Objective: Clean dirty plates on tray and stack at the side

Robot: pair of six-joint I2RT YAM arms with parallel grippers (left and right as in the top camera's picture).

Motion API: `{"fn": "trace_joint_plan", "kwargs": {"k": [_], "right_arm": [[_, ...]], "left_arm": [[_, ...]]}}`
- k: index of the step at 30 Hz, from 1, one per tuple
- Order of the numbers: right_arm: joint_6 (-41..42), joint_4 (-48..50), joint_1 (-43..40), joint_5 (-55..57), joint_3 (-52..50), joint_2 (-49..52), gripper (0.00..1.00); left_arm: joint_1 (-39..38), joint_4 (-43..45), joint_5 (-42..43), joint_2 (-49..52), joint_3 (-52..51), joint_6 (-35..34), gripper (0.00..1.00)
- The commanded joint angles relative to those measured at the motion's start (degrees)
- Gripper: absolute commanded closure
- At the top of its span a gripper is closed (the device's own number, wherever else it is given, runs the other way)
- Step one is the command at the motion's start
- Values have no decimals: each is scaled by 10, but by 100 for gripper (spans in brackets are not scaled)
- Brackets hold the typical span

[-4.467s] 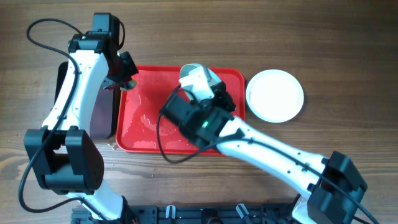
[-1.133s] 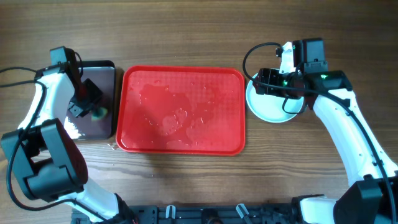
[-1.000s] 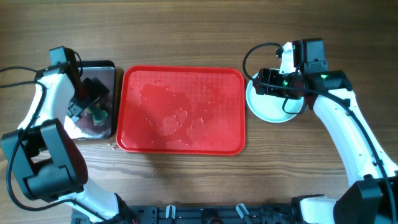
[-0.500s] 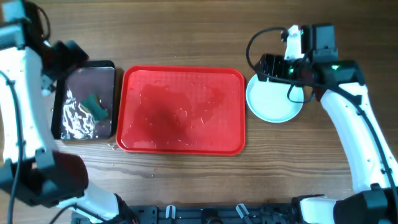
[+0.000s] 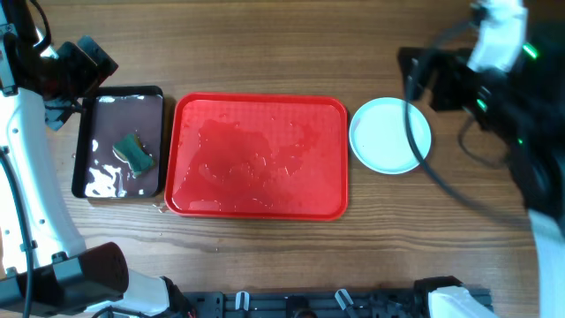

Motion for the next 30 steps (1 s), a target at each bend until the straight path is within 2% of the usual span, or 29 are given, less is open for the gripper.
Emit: {"fn": "trace_joint_plan", "kwargs": {"k": [1, 11, 16, 21, 30], "right_arm": [[-5, -6, 1, 10, 4, -28, 0], [-6, -11, 0, 25, 2, -23, 0], [-44, 35, -1, 30, -57, -44, 0], [-82, 176, -2, 30, -225, -141, 0], [-34, 497, -20, 30, -632, -379, 0]], "left_arm": [[-2, 0, 11, 1, 5, 1, 0], [-2, 0, 11, 1, 5, 1, 0], [-2, 0, 11, 1, 5, 1, 0], [-2, 0, 11, 1, 5, 1, 0], [-2, 0, 11, 1, 5, 1, 0]]}}
